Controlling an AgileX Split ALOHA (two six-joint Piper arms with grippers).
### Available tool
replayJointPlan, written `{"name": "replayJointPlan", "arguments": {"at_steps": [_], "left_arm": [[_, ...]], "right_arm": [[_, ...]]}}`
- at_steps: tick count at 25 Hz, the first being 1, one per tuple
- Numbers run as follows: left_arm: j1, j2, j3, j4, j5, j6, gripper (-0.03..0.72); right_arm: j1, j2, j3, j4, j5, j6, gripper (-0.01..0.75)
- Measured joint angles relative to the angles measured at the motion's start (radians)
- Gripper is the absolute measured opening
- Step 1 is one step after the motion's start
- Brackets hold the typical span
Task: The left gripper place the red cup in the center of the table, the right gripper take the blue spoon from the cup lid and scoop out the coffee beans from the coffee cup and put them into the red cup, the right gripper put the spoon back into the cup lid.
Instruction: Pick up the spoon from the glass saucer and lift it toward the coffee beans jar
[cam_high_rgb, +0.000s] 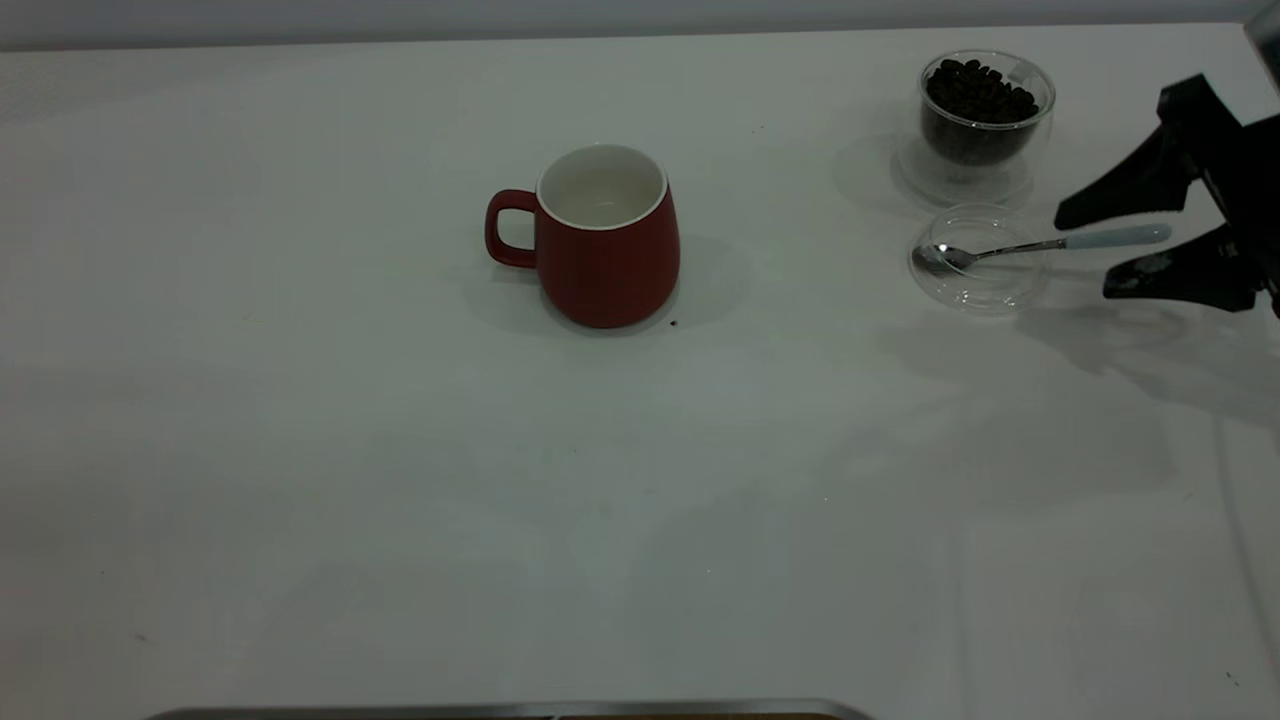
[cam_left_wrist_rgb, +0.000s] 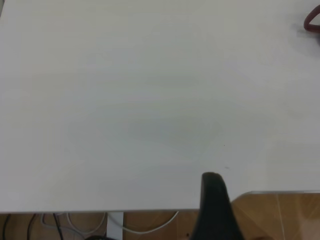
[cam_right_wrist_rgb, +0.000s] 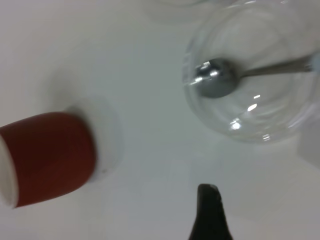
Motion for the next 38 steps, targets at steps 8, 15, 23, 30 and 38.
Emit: {"name": "replayJointPlan", "arguments": {"at_steps": [8,15,23,30,38], "left_arm": [[0.000,0.000,0.000,0.000,0.000,0.000,0.587],[0.000,0.000,0.000,0.000,0.000,0.000,0.587],[0.000,0.000,0.000,0.000,0.000,-0.001,0.587],[0.000,0.000,0.000,0.000,0.000,-0.001,0.587],[0.000,0.000,0.000,0.000,0.000,-0.001,0.587]], "right_arm": [[-0.004,0.003,0.000,0.084,-0.090,-0.120,0.594],[-0.076,0.005,0.000,0.101,-0.066,-0.169,0.592],[-0.114,0.034,-0.042,0.071,0.017,-0.215,0.592],[-0.114,0.102,-0.103,0.046,0.034,-0.206,0.592],[-0.114,0.149,-0.177,0.004,0.072,-0.202,0.592]]}}
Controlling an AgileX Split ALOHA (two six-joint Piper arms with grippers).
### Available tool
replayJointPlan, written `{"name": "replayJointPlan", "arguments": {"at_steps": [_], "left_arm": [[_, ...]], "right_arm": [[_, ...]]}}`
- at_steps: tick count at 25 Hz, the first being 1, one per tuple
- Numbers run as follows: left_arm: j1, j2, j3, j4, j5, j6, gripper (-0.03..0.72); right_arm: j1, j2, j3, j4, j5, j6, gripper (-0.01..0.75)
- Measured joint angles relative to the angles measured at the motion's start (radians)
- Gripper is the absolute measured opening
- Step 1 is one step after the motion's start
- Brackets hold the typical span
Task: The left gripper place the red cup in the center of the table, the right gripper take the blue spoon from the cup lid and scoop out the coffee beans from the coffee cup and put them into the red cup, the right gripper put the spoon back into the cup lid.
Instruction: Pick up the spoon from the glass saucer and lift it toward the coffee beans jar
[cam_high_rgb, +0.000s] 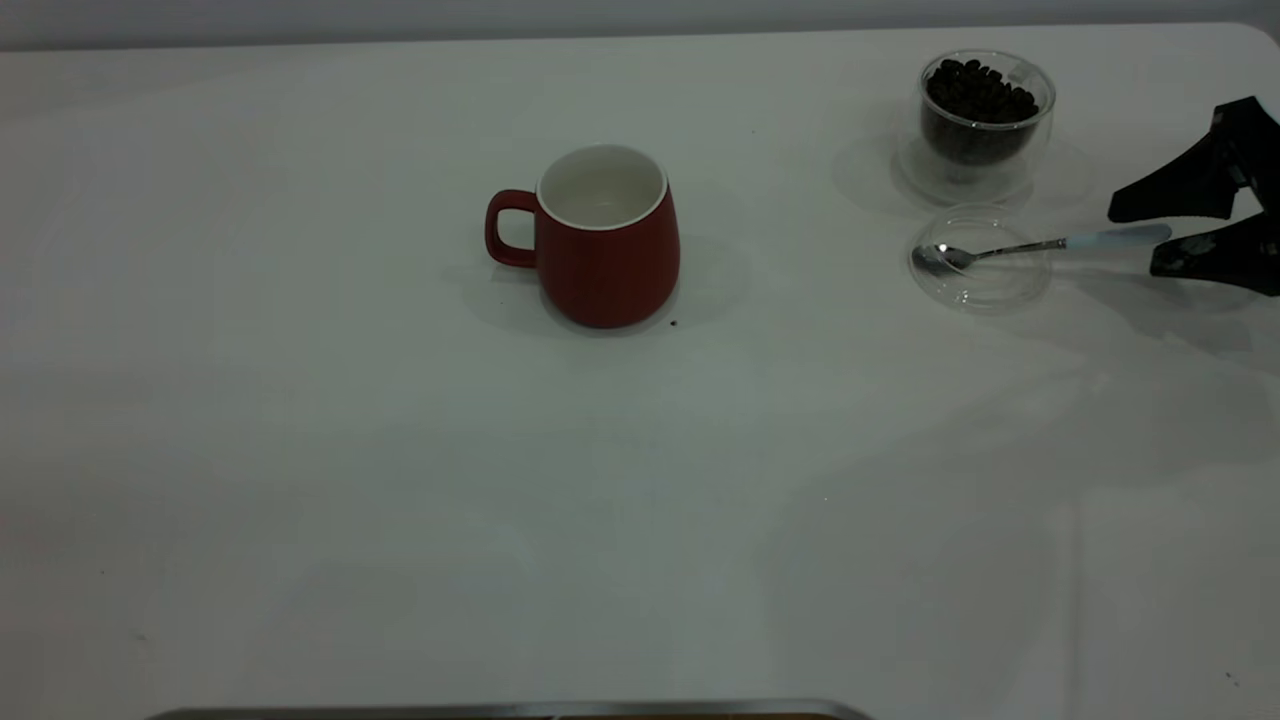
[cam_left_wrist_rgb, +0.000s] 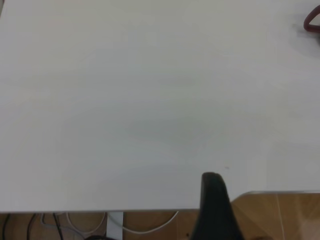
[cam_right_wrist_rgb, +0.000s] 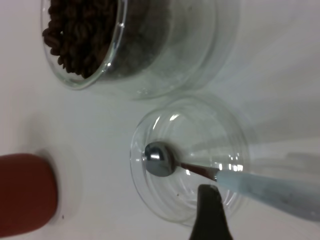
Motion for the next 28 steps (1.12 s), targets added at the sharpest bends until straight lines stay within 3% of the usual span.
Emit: {"name": "replayJointPlan", "arguments": {"at_steps": [28], "left_arm": [[0.000,0.000,0.000,0.000,0.000,0.000,0.587]], "right_arm": [[0.000,0.036,-0.073,-0.081,0.072,-0.049,0.590]]}}
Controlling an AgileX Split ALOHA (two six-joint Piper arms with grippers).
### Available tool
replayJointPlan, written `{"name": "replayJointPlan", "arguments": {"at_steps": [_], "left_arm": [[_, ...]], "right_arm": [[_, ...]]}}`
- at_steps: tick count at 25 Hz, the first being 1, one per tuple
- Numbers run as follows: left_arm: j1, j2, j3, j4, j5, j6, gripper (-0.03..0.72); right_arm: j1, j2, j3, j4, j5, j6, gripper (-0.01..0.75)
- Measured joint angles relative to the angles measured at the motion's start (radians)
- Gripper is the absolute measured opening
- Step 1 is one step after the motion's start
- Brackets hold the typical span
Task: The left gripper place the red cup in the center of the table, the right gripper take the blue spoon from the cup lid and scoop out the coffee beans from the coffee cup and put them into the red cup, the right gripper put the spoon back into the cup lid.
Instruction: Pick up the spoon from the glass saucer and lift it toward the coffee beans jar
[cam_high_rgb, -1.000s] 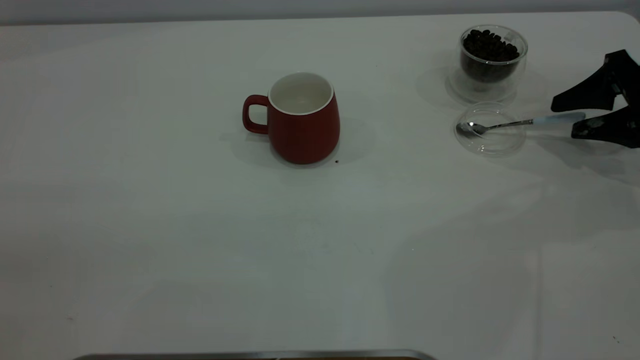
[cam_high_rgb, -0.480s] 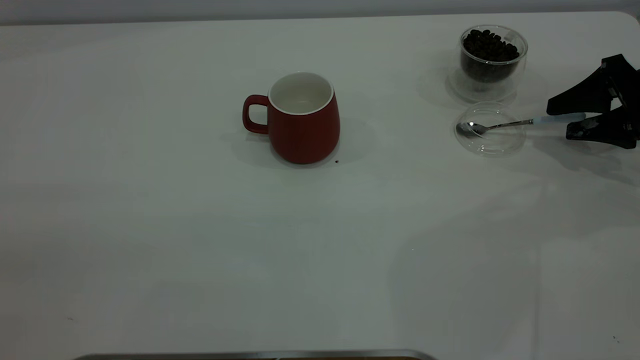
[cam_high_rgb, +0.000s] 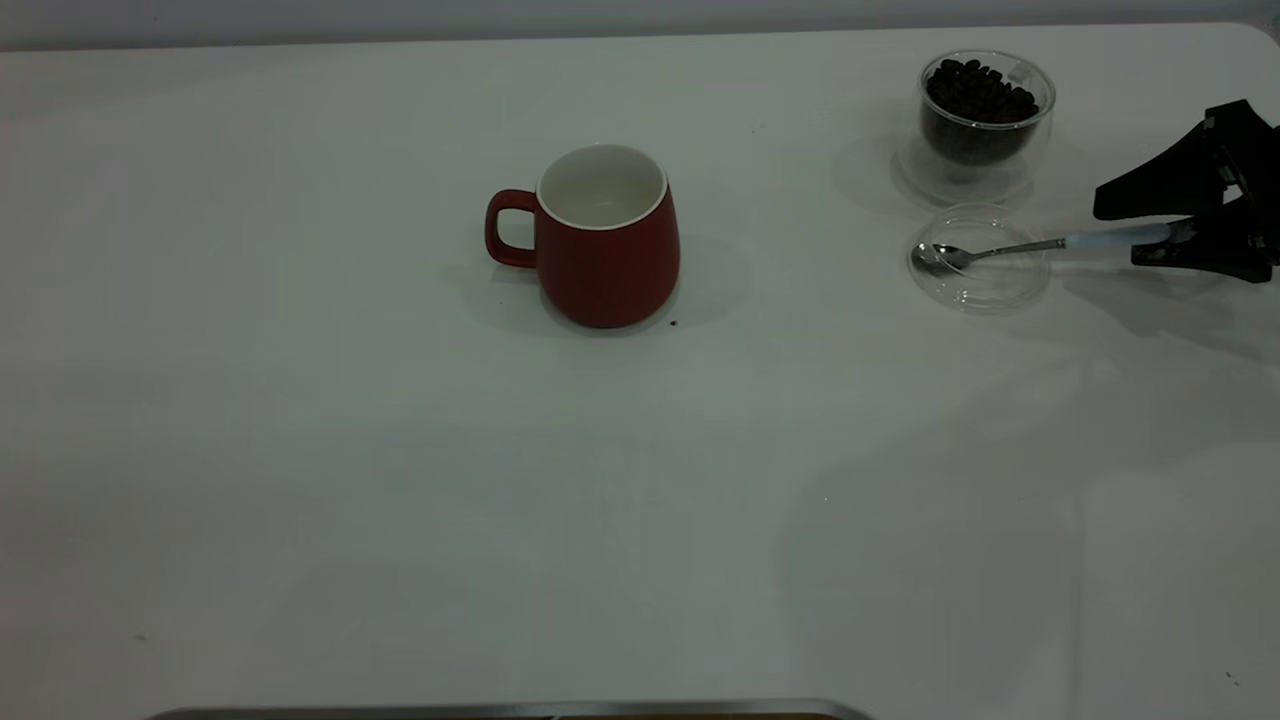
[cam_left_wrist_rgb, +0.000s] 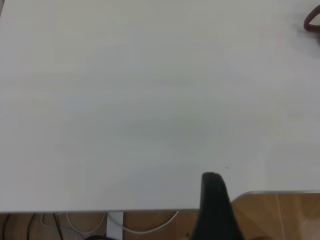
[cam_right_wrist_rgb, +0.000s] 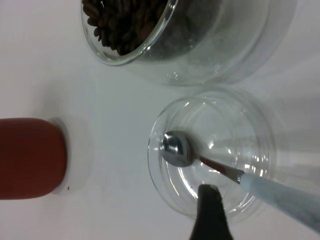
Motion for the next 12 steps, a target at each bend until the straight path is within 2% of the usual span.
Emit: {"name": "replayJointPlan", "arguments": {"at_steps": [7,12], "left_arm": [[0.000,0.000,0.000,0.000,0.000,0.001,0.587],[0.000,0.000,0.000,0.000,0.000,0.001,0.587]], "right_arm": [[0.000,0.000,-0.001,-0.014,0.017,0.000,0.534],[0.000,0.000,-0.002,-0.025,0.039,0.002,0.414]]}}
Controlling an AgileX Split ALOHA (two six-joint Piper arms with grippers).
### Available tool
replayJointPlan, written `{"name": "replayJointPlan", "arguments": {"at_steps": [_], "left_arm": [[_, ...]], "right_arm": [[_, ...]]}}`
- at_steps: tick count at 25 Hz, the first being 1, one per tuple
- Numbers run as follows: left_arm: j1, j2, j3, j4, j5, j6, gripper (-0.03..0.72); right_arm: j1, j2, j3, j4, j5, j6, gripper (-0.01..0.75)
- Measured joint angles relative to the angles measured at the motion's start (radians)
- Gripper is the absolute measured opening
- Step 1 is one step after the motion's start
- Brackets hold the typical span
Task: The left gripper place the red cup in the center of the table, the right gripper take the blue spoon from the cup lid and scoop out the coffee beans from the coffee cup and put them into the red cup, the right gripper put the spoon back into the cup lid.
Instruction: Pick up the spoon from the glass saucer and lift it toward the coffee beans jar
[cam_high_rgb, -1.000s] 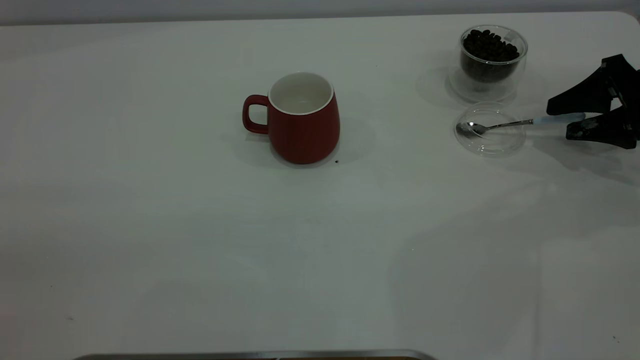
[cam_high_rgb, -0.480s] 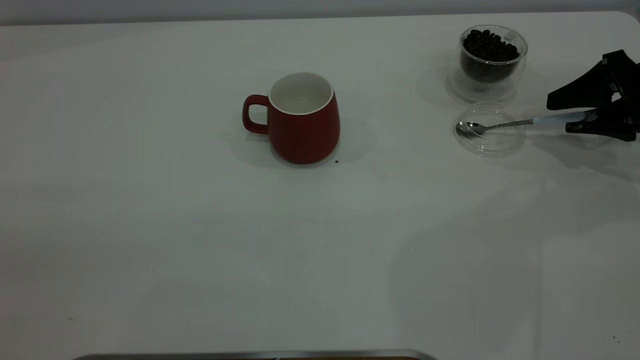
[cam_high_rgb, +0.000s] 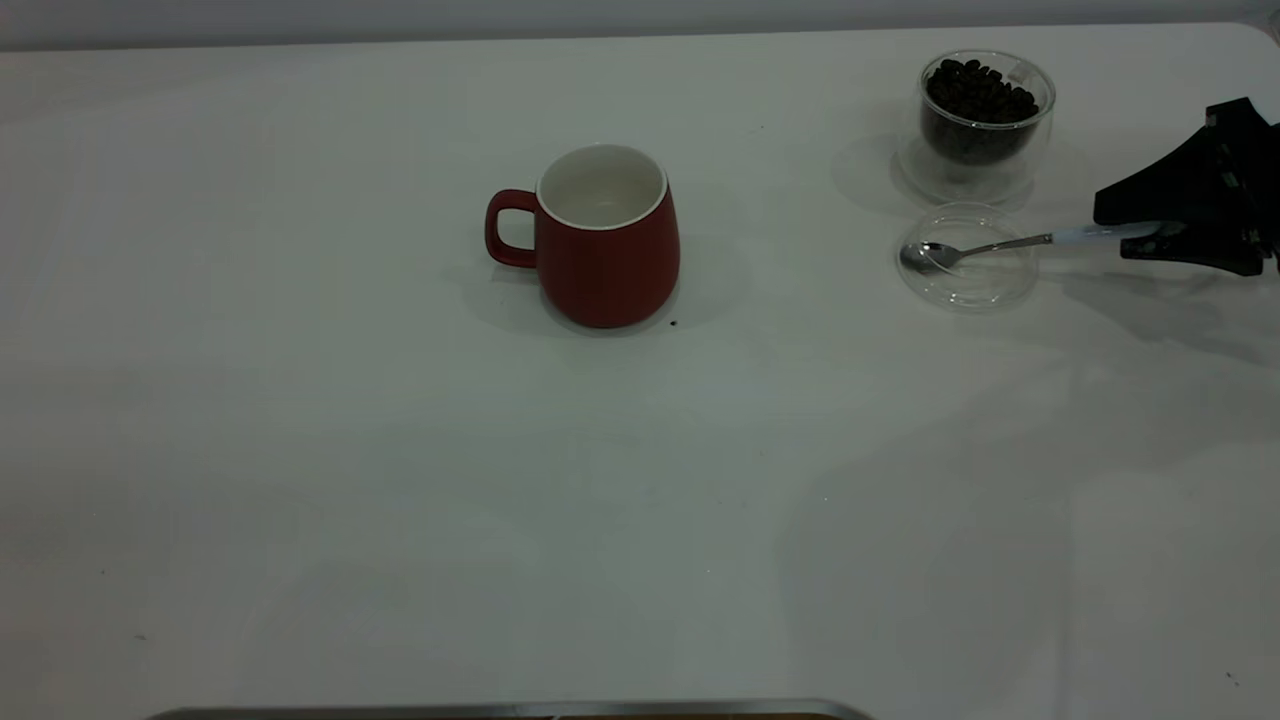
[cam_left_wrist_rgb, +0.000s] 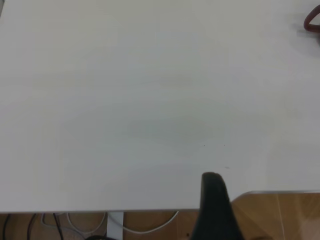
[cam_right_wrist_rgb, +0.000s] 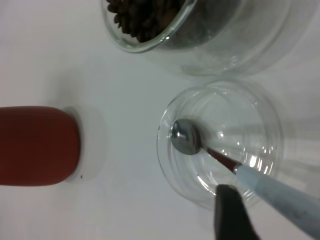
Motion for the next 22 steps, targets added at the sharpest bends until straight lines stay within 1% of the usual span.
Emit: {"name": "replayJointPlan", "arguments": {"at_steps": [1,7,9,11,17,22], "left_arm": [[0.000,0.000,0.000,0.000,0.000,0.000,0.587],[0.000,0.000,0.000,0.000,0.000,0.000,0.587],[0.000,0.000,0.000,0.000,0.000,0.000,0.587],[0.000,0.000,0.000,0.000,0.000,0.000,0.587],[0.000,0.000,0.000,0.000,0.000,0.000,0.587],[0.000,0.000,0.000,0.000,0.000,0.000,0.587]], "right_arm": [[0.000,0.000,0.000,-0.002,0.003,0.000,0.387],[0.000,0.000,0.000,-0.035,0.021,0.009,0.170],[0.000,0.000,0.000,-0.042,0.035,0.012,0.133],[0.000,0.000,-0.001,-0.052,0.055,0.019,0.117],[0.000,0.000,-0.001,-0.081,0.073,0.058,0.116],[0.000,-0.050,-0.001,-0.171,0.057,0.129,0.115]]}}
